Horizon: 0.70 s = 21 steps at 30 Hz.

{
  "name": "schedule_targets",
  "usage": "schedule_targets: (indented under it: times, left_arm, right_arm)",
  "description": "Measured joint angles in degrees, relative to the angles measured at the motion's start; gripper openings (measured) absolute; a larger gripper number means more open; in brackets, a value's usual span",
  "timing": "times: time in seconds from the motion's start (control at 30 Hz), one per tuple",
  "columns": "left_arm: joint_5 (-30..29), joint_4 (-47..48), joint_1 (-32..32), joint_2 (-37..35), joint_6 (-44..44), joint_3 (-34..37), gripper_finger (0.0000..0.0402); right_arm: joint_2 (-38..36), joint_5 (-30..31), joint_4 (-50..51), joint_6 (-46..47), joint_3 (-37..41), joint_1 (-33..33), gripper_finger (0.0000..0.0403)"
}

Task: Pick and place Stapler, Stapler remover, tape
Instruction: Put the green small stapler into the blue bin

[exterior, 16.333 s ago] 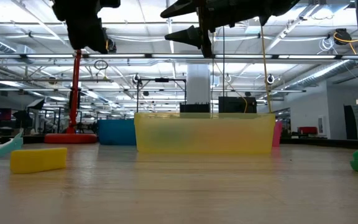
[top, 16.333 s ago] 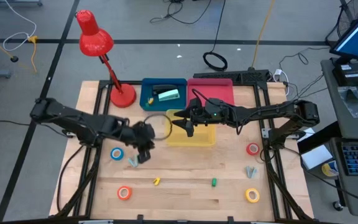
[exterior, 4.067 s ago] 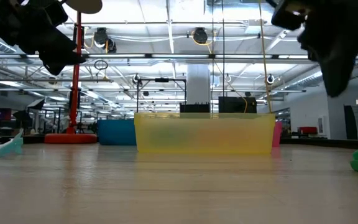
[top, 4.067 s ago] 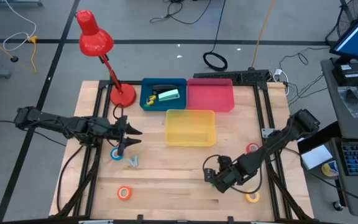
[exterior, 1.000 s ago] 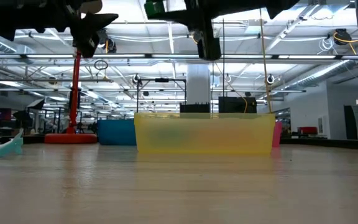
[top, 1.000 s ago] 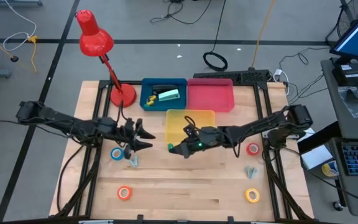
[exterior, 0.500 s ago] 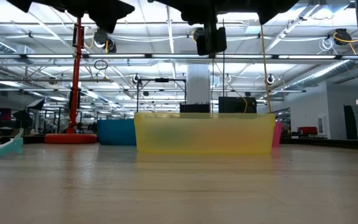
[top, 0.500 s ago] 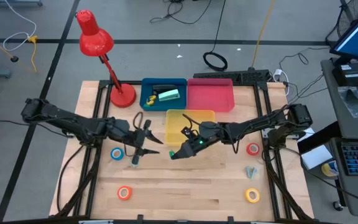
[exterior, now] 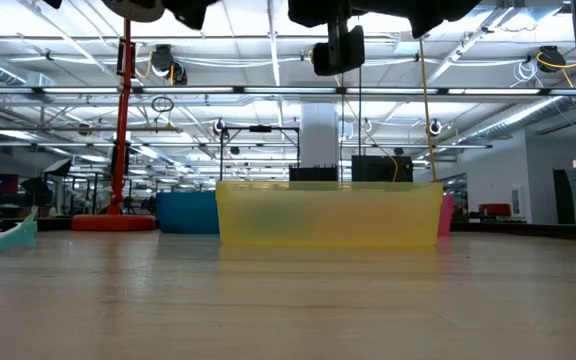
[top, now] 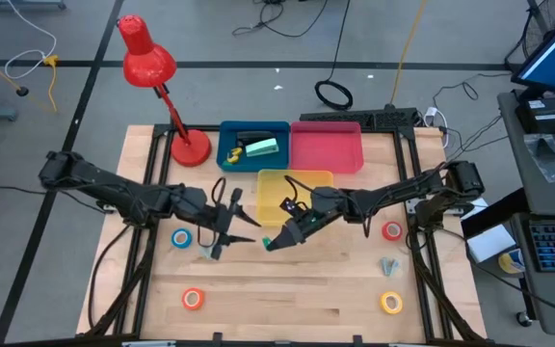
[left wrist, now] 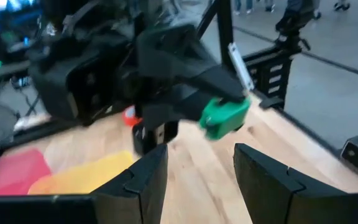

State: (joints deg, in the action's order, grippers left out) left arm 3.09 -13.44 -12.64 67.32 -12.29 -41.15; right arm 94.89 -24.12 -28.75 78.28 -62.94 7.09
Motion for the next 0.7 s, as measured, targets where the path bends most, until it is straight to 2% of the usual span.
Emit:
schedule_targets:
  times: [0.27, 0.53, 0.7]
  left_arm:
    - [0.3, -3.1, -1.0, 1.0, -0.7, 0.0, 0.0184]
    - [3.5, -3.2, -1.0, 1.9, 0.4, 0.0, 0.0184]
    - [5.5, -3.0, -1.0, 2.2, 1.0, 0.0, 0.0184]
  right_arm:
    - [2.2, -0.4, -1.1, 1.4, 0.0, 0.0, 0.0057]
    - [7.0, -2.2, -13.0, 5.1, 0.0, 0.0, 0.0057]
    - [8.2, -3.2, -13.1, 6.5, 0.0, 0.0, 0.0057]
